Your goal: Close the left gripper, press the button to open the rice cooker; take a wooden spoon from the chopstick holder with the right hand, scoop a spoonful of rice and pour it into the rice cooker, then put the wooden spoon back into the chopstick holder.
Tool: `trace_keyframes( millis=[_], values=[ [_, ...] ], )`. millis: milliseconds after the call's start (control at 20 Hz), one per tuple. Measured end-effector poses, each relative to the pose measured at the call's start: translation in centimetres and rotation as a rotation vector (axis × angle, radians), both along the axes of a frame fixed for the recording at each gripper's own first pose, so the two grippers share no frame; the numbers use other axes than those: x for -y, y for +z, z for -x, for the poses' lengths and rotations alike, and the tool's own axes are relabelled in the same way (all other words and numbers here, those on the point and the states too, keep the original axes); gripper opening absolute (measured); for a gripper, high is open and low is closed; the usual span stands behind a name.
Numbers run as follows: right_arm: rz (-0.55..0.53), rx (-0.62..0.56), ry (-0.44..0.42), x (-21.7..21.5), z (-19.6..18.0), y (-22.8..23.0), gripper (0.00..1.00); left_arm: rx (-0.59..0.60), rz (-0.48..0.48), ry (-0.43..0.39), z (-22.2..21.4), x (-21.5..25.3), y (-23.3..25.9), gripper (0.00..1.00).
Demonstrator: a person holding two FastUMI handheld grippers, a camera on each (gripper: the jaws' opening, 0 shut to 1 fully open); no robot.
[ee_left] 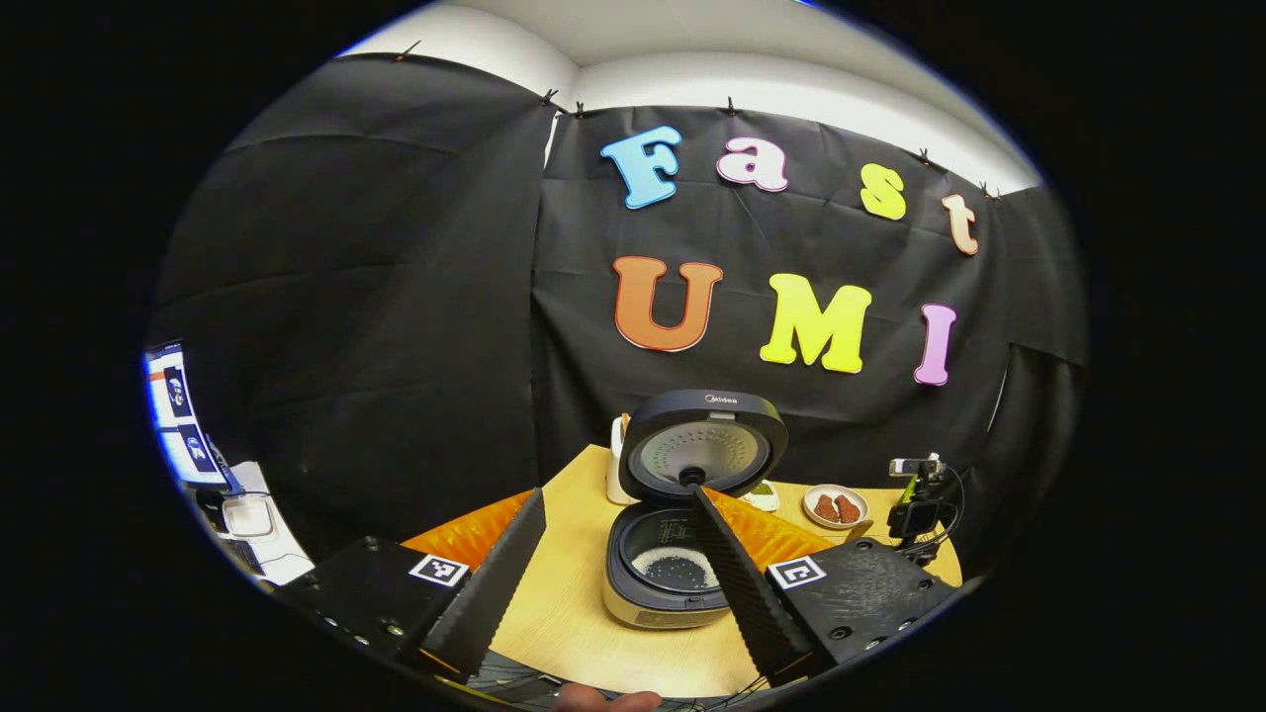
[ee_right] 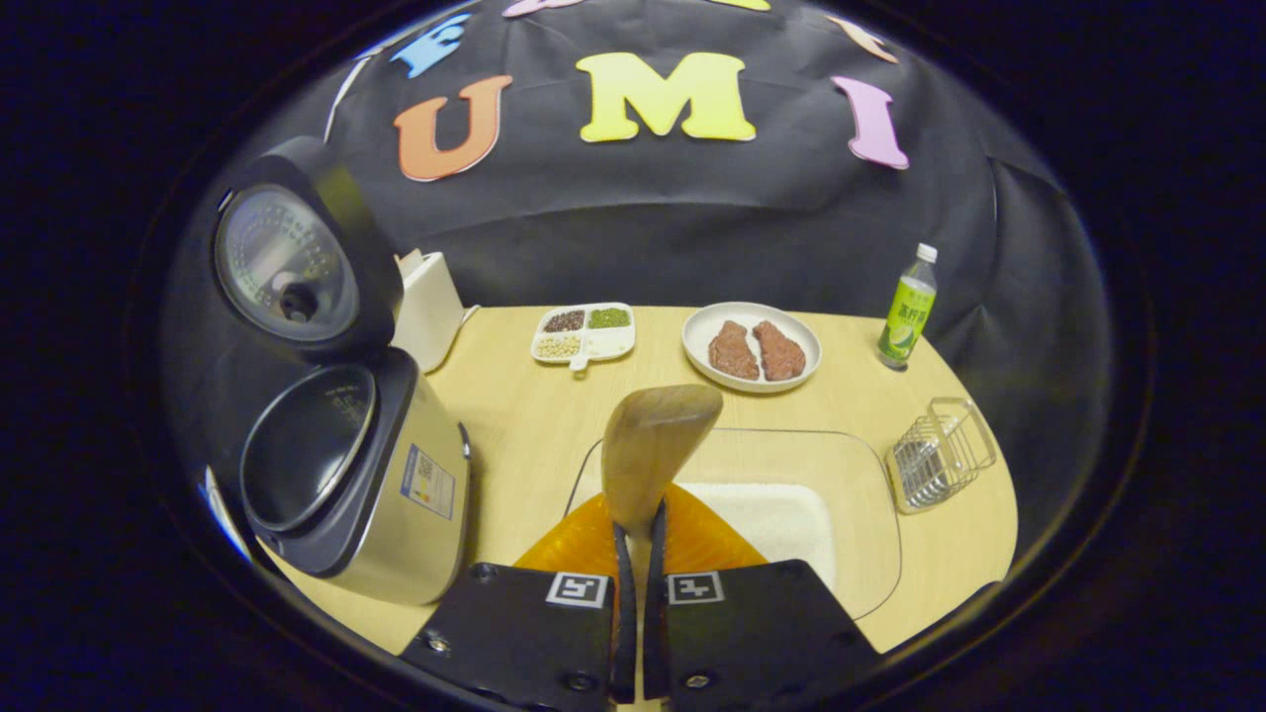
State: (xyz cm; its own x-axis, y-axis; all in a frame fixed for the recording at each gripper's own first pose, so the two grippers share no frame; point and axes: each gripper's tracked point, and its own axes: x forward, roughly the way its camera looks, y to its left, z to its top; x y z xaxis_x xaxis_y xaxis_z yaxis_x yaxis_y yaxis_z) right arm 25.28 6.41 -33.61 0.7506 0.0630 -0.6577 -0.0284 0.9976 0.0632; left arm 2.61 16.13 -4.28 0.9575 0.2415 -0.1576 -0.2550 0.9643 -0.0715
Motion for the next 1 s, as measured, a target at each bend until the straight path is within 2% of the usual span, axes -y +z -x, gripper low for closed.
trace_keyframes(
  millis=[250,350,1000],
  values=[
    [-0.276,-0.056,-0.146,2.0,0.1,0.8,0.08,0.001,0.010,0.007,0.5,0.1,-0.3,0.95],
    [-0.352,-0.065,-0.178,2.6,0.1,1.2,0.08,0.006,0.007,-0.002,0.4,0.7,-0.1,0.95],
    [-0.617,0.032,-0.256,7.3,0.3,7.4,0.09,0.023,-0.006,-0.017,0.2,4.0,0.5,0.95]
  ],
)
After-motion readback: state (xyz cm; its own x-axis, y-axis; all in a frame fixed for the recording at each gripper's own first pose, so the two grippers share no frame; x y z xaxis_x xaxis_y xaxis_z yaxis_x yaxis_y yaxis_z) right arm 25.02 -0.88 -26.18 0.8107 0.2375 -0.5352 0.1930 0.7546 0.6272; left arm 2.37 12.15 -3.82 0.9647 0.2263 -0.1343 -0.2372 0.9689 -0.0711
